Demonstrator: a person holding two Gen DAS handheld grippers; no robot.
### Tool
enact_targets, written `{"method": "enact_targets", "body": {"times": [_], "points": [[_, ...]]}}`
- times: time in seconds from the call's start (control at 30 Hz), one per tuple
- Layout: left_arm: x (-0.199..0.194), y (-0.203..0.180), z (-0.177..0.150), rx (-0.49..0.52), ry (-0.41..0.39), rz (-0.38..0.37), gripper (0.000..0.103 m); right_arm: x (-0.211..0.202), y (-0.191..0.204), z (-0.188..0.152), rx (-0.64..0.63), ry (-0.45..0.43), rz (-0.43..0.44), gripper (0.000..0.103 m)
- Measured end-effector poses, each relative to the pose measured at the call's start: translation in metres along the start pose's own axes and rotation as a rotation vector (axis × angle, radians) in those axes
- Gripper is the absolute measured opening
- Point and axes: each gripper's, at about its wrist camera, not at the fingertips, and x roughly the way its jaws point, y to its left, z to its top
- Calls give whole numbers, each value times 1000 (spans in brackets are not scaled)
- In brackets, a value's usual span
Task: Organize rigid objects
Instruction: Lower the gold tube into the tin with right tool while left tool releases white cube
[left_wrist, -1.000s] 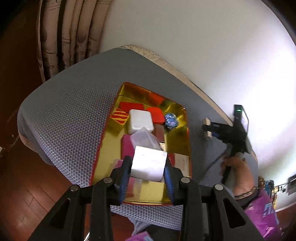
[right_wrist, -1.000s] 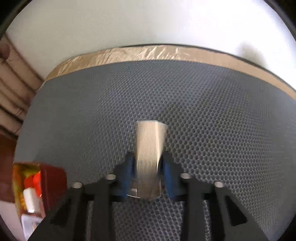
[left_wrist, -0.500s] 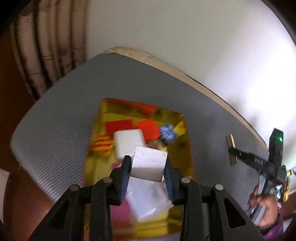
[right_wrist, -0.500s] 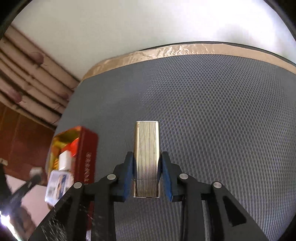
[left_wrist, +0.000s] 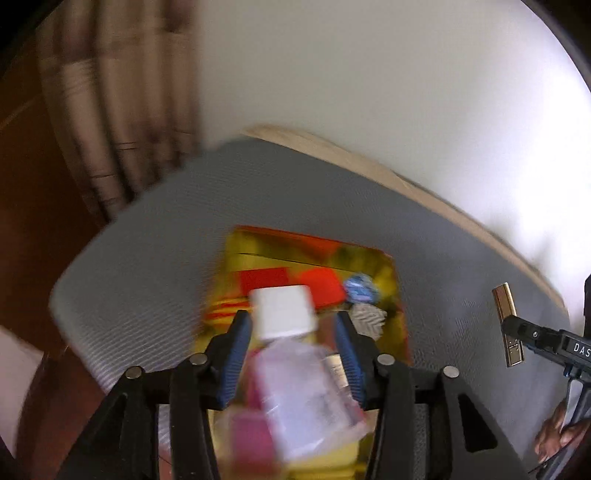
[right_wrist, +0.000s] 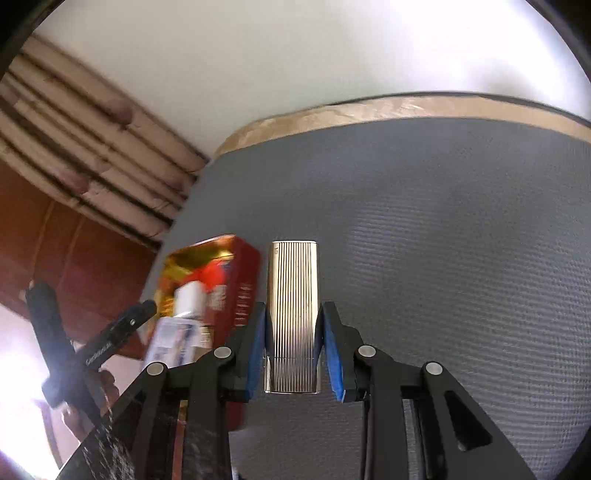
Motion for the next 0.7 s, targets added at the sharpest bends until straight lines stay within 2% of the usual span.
{"method": "enact_targets", "body": {"times": [0.13, 0.23, 0.33, 0.5, 0.7], "points": [[-35, 31, -28, -46, -53, 86, 53, 21, 51, 5, -84, 38, 59, 27], [-49, 52, -53, -73, -58, 94, 53, 48, 86, 8, -139, 83, 79, 27], [-56, 63, -64, -104, -106, 113, 53, 83, 118, 5, -189, 129, 74, 27], [-48, 79, -67, -154, -106, 122, 53, 126, 140, 3, -236, 162, 8, 27], [-39, 78, -72, -130, -86, 150, 53, 149, 144, 0, -268, 155, -84, 27]]}}
